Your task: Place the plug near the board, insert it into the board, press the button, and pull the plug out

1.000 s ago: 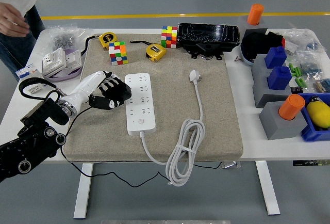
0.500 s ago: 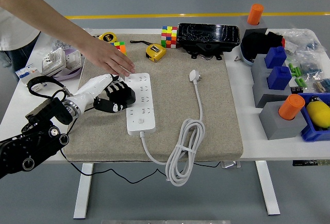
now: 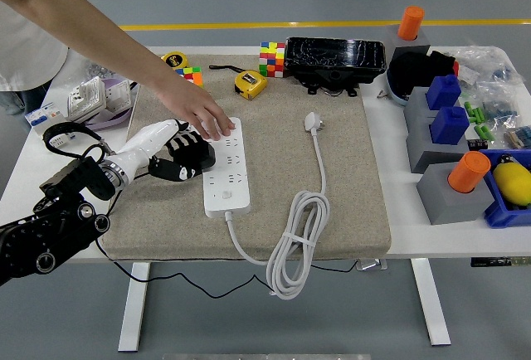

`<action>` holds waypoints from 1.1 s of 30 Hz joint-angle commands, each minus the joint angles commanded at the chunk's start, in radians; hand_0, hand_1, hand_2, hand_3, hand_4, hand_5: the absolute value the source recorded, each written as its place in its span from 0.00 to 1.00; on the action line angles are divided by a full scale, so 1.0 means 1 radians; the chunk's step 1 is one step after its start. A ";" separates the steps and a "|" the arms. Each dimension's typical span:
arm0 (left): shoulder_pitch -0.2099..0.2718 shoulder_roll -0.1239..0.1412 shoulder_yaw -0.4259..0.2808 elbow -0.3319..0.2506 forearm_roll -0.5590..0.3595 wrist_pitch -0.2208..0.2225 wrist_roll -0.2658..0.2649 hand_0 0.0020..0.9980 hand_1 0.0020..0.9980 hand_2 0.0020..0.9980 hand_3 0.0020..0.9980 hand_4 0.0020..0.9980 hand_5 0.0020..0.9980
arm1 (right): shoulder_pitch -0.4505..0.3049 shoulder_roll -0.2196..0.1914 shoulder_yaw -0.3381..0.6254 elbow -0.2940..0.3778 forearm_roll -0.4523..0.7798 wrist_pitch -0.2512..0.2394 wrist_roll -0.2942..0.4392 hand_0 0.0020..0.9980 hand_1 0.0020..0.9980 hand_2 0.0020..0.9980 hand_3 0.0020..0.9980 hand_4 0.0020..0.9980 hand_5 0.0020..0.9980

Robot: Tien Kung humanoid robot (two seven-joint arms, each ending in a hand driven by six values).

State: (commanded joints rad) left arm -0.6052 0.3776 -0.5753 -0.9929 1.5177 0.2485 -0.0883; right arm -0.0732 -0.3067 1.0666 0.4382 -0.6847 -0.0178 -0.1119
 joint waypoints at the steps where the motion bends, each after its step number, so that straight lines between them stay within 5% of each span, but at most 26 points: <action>1: -0.001 -0.001 0.000 0.001 0.003 0.000 0.000 0.37 0.42 0.52 0.57 0.66 0.00 | 0.000 0.000 0.000 0.000 0.000 0.000 0.000 0.67 0.69 0.70 0.62 0.94 0.54; 8: -0.004 0.000 0.001 0.004 0.007 -0.009 0.005 0.38 0.43 0.52 0.58 0.66 0.00 | 0.001 0.002 0.006 0.001 0.000 0.000 0.000 0.67 0.69 0.70 0.62 0.94 0.54; 9: -0.004 0.000 0.000 0.004 0.006 -0.012 0.006 0.50 0.55 0.60 0.60 0.70 0.00 | 0.001 0.002 0.006 0.001 0.000 0.000 0.000 0.67 0.69 0.70 0.62 0.94 0.54; 14: -0.002 0.001 -0.007 0.003 0.003 -0.030 0.017 0.50 0.55 0.60 0.60 0.70 0.00 | -0.001 0.004 0.007 0.000 0.000 0.000 0.000 0.67 0.69 0.70 0.62 0.94 0.54; 15: -0.002 0.001 -0.009 0.003 0.001 -0.034 0.019 0.56 0.69 0.71 0.76 0.89 0.00 | -0.001 0.004 0.008 0.000 0.000 0.000 0.000 0.67 0.69 0.70 0.62 0.94 0.54; 27: 0.004 0.004 -0.024 -0.009 0.003 -0.047 0.028 0.62 0.72 0.77 0.80 0.99 0.00 | -0.003 0.008 0.014 0.000 -0.001 0.001 0.000 0.67 0.69 0.70 0.62 0.94 0.54; 33: 0.050 0.010 -0.092 -0.068 0.002 -0.029 0.018 0.61 0.72 0.77 0.80 1.00 0.05 | -0.005 0.013 0.019 0.000 -0.002 0.001 0.000 0.67 0.69 0.70 0.62 0.94 0.54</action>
State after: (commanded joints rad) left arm -0.5550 0.3877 -0.6676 -1.0614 1.5196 0.2196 -0.0705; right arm -0.0786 -0.2938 1.0860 0.4384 -0.6867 -0.0166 -0.1115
